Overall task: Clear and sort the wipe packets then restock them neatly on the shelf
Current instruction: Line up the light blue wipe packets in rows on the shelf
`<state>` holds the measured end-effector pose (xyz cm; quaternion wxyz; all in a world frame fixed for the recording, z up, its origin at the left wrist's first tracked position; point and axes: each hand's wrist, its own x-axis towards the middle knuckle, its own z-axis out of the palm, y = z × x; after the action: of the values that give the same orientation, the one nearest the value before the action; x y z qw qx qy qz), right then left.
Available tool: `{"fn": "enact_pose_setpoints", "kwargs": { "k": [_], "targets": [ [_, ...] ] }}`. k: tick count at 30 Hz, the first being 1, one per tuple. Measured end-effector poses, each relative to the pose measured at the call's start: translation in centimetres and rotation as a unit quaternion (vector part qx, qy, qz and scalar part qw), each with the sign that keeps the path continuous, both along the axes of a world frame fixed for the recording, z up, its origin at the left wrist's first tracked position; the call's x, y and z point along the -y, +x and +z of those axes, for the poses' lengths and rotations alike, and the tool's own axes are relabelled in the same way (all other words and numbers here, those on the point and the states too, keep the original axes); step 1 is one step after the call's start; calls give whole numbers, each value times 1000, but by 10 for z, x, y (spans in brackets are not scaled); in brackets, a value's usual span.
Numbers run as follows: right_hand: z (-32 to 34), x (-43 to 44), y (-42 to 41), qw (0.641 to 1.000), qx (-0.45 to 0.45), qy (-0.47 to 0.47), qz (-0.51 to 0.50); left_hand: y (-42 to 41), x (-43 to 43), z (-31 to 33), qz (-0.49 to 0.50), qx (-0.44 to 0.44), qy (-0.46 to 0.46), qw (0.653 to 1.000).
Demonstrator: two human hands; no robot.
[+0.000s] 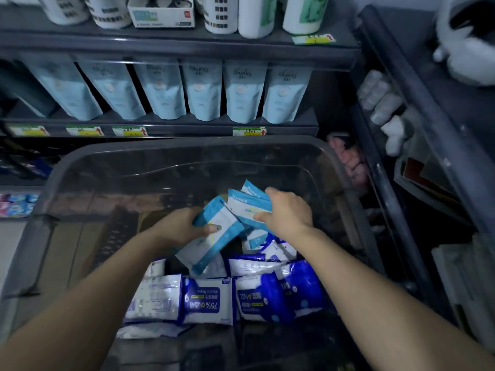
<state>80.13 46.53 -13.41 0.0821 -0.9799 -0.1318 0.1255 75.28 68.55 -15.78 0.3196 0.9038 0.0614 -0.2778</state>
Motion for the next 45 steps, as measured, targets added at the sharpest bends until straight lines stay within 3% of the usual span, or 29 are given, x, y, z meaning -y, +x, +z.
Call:
{"fn": "enact_pose_setpoints", "kwargs": {
  "k": [3, 6, 9, 12, 15, 21, 28, 34, 45],
  "targets": [
    [29, 13, -14, 997, 44, 61, -29, -4, 20, 26, 58, 52, -44, 996],
    [60, 32, -29, 989, 79, 102, -77, -7, 38, 54, 130, 42, -183, 973],
    [94, 56, -46, 976, 116, 134, -130, -8, 55, 86, 87, -43, -323, 941],
    [118, 82, -70, 958, 161, 165, -170, -7, 75, 109, 17, -112, -388, 915],
    [130, 109, -104, 931, 192, 201, -235, -13, 108, 129, -31, -119, -381, 916],
    [153, 167, -197, 872, 251, 219, -360, -53, 187, 152, -132, -51, -378, 915],
    [183, 237, -323, 807, 303, 186, -471, -119, 287, 165, -263, -1, -360, 895],
    [194, 297, -449, 757, 330, 149, -544, -212, 378, 178, -378, 35, -339, 861],
    [194, 393, -679, 682, 352, 96, -634, -417, 516, 180, -441, 42, -345, 828]
  ]
}}
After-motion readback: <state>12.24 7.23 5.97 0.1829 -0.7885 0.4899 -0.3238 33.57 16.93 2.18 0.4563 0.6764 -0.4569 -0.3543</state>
